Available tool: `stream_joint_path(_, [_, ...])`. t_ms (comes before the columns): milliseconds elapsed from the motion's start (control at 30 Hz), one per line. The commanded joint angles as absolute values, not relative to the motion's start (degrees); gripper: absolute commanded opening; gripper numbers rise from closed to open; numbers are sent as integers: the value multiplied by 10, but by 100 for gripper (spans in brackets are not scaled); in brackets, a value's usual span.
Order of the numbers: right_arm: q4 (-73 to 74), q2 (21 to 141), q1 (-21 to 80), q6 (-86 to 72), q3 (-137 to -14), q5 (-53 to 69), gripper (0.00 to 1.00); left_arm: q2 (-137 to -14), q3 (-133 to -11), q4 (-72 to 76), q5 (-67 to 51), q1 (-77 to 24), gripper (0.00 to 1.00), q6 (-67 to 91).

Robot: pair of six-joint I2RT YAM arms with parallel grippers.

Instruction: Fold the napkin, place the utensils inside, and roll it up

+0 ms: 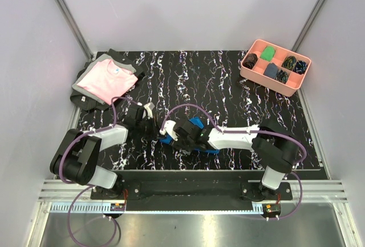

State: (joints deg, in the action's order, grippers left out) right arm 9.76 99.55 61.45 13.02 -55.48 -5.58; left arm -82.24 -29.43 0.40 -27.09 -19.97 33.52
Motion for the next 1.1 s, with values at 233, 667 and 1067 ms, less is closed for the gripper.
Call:
stream_joint_path(233, [113,1036,602,81,-555,28,27,-795,-327,-83,-220,-196,30,313])
stream_joint_path(667, [119,1110,455,47,-584,385,24,-666,-284,-81,-185,-165,70,300])
stream_joint_path(1067, [121,1208,390,27,-630,534,22,-707,-259,27,-217,-165,72,305])
